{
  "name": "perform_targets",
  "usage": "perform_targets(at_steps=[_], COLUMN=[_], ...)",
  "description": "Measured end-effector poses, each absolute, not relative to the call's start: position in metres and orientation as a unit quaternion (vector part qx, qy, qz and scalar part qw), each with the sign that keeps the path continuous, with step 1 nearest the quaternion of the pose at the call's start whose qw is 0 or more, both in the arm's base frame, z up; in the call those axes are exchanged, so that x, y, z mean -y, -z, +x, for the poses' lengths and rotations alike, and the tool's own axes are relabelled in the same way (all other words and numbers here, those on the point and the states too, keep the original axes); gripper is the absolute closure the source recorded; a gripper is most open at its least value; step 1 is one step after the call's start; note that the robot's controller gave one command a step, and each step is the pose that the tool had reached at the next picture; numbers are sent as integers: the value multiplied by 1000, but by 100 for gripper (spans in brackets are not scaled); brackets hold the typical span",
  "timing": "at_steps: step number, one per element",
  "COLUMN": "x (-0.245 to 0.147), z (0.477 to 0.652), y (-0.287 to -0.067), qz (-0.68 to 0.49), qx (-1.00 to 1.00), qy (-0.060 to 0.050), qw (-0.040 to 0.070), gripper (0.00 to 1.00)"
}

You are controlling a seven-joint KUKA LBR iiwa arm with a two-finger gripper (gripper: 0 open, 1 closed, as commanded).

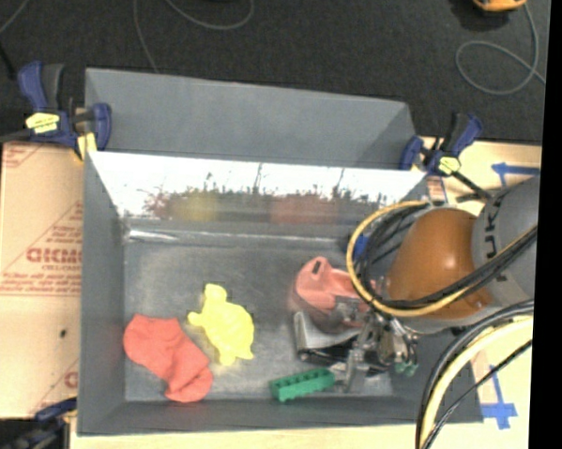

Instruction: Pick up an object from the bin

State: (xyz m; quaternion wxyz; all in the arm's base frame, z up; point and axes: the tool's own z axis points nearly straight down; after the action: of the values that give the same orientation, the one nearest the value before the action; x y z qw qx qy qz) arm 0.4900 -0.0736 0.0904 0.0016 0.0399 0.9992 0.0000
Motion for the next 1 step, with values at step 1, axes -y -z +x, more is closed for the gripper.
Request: perform_targets(at_steps=[1], x=[81], z=[498], y=[-71], qz=[-20], qx=[-1000], qy=[-1], qw=[3], gripper=[100])
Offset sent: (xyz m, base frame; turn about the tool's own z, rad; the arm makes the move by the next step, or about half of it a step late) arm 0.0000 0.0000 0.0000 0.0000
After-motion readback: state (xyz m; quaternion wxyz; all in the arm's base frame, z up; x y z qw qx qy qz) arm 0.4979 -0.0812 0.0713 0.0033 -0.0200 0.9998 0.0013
